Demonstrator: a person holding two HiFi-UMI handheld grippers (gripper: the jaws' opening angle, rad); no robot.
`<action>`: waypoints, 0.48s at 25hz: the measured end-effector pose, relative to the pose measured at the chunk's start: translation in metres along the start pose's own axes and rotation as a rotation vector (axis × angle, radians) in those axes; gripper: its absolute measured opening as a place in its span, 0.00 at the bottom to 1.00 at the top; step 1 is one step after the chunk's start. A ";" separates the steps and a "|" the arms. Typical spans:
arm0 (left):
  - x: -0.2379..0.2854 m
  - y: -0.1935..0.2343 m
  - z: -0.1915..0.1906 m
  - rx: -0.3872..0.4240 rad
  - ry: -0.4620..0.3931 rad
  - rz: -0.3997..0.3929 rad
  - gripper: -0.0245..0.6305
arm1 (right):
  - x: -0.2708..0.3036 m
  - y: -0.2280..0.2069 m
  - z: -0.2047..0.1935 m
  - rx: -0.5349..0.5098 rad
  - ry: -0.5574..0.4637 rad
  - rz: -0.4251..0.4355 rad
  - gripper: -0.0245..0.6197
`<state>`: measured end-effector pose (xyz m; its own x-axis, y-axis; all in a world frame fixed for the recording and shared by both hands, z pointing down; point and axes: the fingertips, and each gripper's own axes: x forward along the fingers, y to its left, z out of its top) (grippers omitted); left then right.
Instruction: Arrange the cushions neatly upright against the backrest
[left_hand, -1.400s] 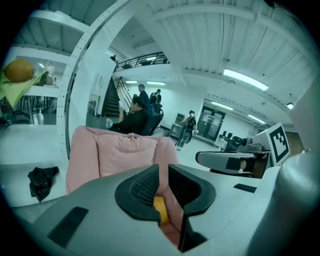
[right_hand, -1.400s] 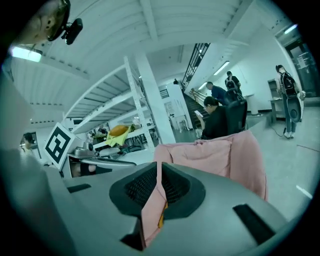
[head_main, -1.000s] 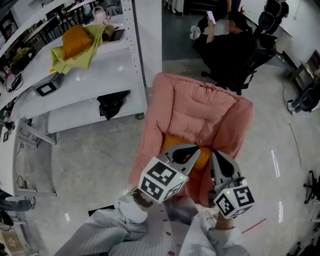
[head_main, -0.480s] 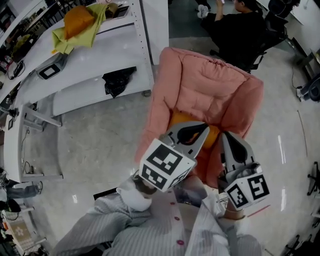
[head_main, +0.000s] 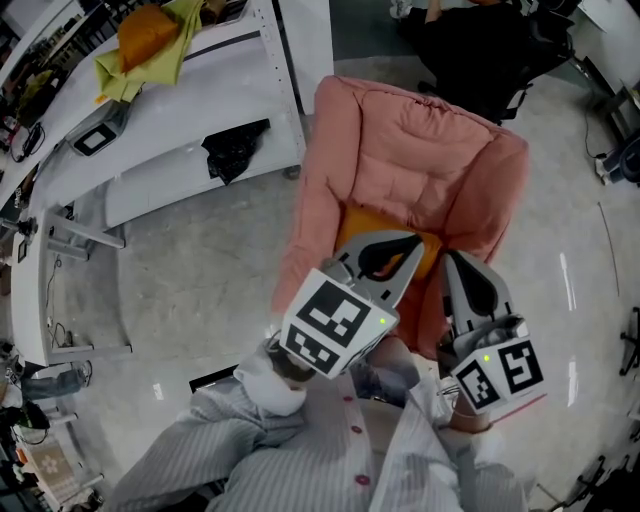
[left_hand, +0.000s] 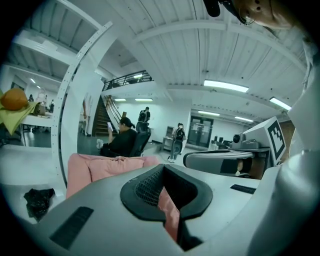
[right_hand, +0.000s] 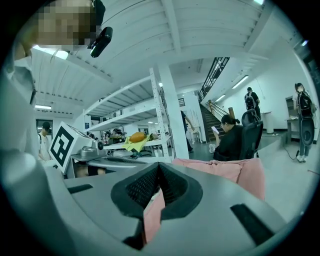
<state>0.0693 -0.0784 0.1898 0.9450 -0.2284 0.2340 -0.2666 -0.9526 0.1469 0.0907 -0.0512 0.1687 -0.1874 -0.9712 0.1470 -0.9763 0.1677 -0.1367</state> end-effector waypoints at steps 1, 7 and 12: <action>0.000 -0.001 0.000 0.000 0.000 -0.003 0.05 | -0.001 0.000 -0.001 0.002 0.001 -0.001 0.06; 0.000 -0.006 -0.003 0.007 0.008 -0.022 0.05 | -0.005 -0.003 -0.005 0.010 0.005 -0.014 0.06; 0.000 -0.008 -0.005 0.022 0.024 -0.043 0.05 | -0.002 -0.004 -0.006 0.024 0.011 -0.013 0.06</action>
<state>0.0710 -0.0699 0.1933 0.9506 -0.1823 0.2514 -0.2212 -0.9657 0.1359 0.0942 -0.0484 0.1749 -0.1759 -0.9714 0.1594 -0.9759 0.1508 -0.1577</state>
